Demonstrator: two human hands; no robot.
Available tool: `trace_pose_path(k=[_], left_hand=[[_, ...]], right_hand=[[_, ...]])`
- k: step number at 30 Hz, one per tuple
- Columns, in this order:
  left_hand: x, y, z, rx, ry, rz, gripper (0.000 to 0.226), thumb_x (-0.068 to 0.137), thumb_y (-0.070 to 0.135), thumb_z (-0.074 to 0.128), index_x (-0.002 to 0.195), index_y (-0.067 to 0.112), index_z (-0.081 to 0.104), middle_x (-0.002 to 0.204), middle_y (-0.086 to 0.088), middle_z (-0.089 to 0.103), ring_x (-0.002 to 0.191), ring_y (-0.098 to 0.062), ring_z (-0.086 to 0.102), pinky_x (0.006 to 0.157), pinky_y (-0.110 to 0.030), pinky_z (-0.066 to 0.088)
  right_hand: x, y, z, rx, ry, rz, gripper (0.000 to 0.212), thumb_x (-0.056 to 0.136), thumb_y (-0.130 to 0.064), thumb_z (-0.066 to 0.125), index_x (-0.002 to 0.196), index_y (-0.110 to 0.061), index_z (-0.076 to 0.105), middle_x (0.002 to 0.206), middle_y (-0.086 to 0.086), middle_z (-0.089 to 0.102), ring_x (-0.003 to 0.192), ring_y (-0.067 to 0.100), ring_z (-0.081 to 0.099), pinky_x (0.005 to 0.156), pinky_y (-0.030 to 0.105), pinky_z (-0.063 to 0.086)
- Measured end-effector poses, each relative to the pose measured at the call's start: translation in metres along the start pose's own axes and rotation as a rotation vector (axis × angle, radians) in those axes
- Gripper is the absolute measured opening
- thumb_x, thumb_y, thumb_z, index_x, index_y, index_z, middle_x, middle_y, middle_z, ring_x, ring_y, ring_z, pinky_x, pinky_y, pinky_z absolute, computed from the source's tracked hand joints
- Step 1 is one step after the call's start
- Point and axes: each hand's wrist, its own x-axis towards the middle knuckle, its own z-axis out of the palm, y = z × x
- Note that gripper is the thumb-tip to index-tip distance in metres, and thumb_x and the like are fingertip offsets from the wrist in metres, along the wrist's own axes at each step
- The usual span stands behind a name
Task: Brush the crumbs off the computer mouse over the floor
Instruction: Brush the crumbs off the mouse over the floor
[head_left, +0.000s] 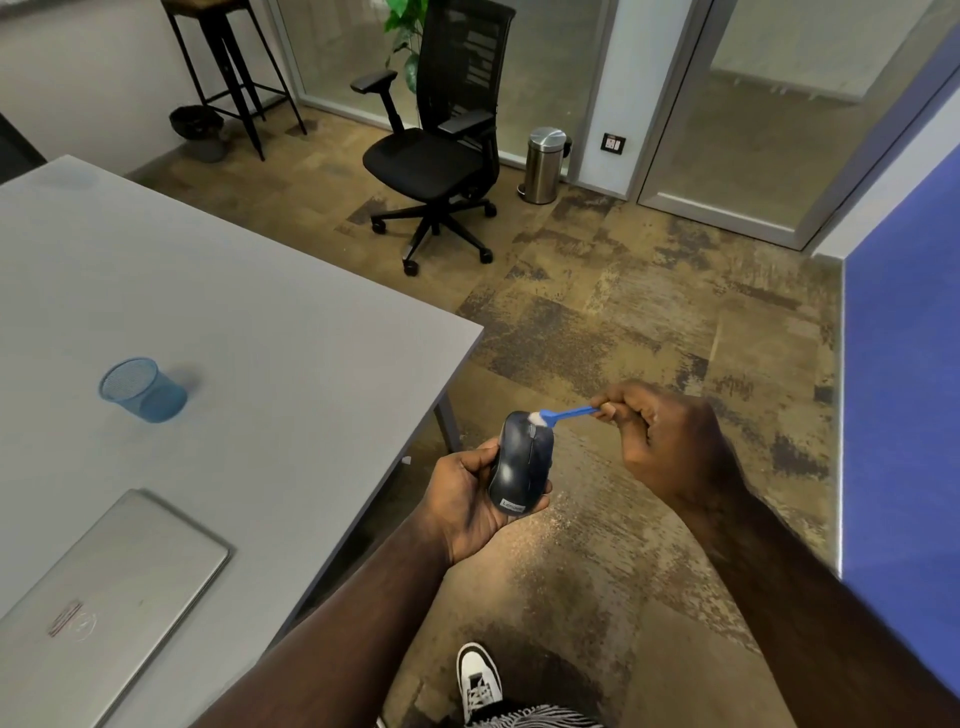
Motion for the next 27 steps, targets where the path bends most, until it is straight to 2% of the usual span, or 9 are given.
trace_pose_path(k=[2, 4, 8, 11, 14, 17, 20, 24, 27], left_hand=[[0.000, 0.000, 0.002, 0.001, -0.002, -0.001, 0.044, 0.094, 0.023, 0.039, 0.130, 0.002, 0.055, 0.124, -0.030, 0.056, 0.093, -0.042, 0.062, 0.075, -0.047, 0.059], [0.000, 0.001, 0.001, 0.013, 0.012, 0.007, 0.042, 0.095, 0.022, 0.037, 0.128, 0.003, 0.056, 0.120, -0.031, 0.057, 0.092, -0.042, 0.062, 0.075, -0.047, 0.058], [-0.001, 0.001, 0.000, 0.008, 0.004, -0.003, 0.045, 0.095, 0.023, 0.038, 0.132, 0.002, 0.053, 0.126, -0.030, 0.055, 0.095, -0.043, 0.062, 0.078, -0.049, 0.057], [-0.001, 0.002, 0.002, -0.008, 0.004, -0.005, 0.048, 0.094, 0.025, 0.038, 0.134, 0.000, 0.050, 0.130, -0.031, 0.053, 0.096, -0.043, 0.061, 0.075, -0.047, 0.059], [-0.001, 0.003, 0.000, -0.018, 0.014, -0.007, 0.050, 0.091, 0.025, 0.041, 0.131, -0.003, 0.053, 0.123, -0.031, 0.056, 0.096, -0.043, 0.061, 0.075, -0.047, 0.059], [-0.002, 0.003, -0.001, -0.042, -0.033, -0.027, 0.053, 0.091, 0.027, 0.038, 0.130, -0.005, 0.053, 0.122, -0.029, 0.058, 0.097, -0.041, 0.061, 0.079, -0.046, 0.058], [0.000, 0.004, -0.002, -0.066, -0.043, -0.031, 0.054, 0.097, 0.029, 0.029, 0.134, -0.005, 0.048, 0.123, -0.030, 0.057, 0.098, -0.041, 0.059, 0.081, -0.046, 0.056], [0.003, 0.002, -0.004, -0.138, -0.008, -0.003, 0.050, 0.098, 0.026, 0.031, 0.133, -0.004, 0.050, 0.125, -0.029, 0.059, 0.103, -0.041, 0.061, 0.078, -0.050, 0.058], [0.003, 0.004, -0.004, -0.098, -0.034, -0.007, 0.052, 0.097, 0.027, 0.029, 0.130, -0.006, 0.052, 0.119, -0.030, 0.062, 0.092, -0.042, 0.065, 0.077, -0.048, 0.059]], right_hand=[[-0.002, -0.002, 0.001, 0.028, -0.075, -0.055, 0.018, 0.087, -0.002, 0.063, 0.095, -0.012, 0.074, 0.082, -0.003, 0.074, 0.068, 0.011, 0.069, 0.054, 0.028, 0.057], [-0.004, -0.003, 0.002, 0.061, -0.125, -0.091, 0.018, 0.087, -0.003, 0.060, 0.094, -0.012, 0.074, 0.081, -0.002, 0.074, 0.069, 0.010, 0.070, 0.054, 0.030, 0.058], [-0.002, -0.001, 0.003, -0.002, 0.005, 0.010, 0.018, 0.089, -0.002, 0.063, 0.098, -0.013, 0.074, 0.082, -0.002, 0.074, 0.064, 0.001, 0.062, 0.054, 0.014, 0.049], [-0.002, -0.002, 0.002, 0.012, -0.050, -0.002, 0.018, 0.087, 0.000, 0.065, 0.095, -0.014, 0.074, 0.078, -0.007, 0.072, 0.059, -0.011, 0.057, 0.055, 0.002, 0.038], [-0.003, -0.003, 0.000, 0.071, -0.123, -0.062, 0.020, 0.085, 0.003, 0.065, 0.093, -0.013, 0.073, 0.079, -0.006, 0.074, 0.067, -0.004, 0.066, 0.056, 0.009, 0.050], [0.000, -0.001, 0.000, 0.005, 0.021, 0.031, 0.018, 0.087, 0.001, 0.064, 0.096, -0.010, 0.074, 0.082, -0.002, 0.075, 0.068, 0.004, 0.068, 0.056, 0.015, 0.051], [-0.002, -0.001, -0.001, 0.029, -0.017, 0.012, 0.018, 0.087, 0.001, 0.064, 0.095, -0.011, 0.074, 0.080, -0.003, 0.074, 0.064, -0.006, 0.064, 0.054, 0.007, 0.046], [-0.010, -0.006, -0.001, 0.138, -0.204, -0.068, 0.014, 0.085, -0.006, 0.062, 0.090, -0.013, 0.074, 0.078, -0.012, 0.071, 0.067, 0.001, 0.068, 0.055, 0.011, 0.050], [-0.008, -0.002, 0.002, 0.070, -0.048, 0.013, 0.017, 0.086, 0.002, 0.064, 0.096, -0.008, 0.074, 0.080, -0.007, 0.072, 0.064, -0.012, 0.062, 0.055, 0.000, 0.040]])
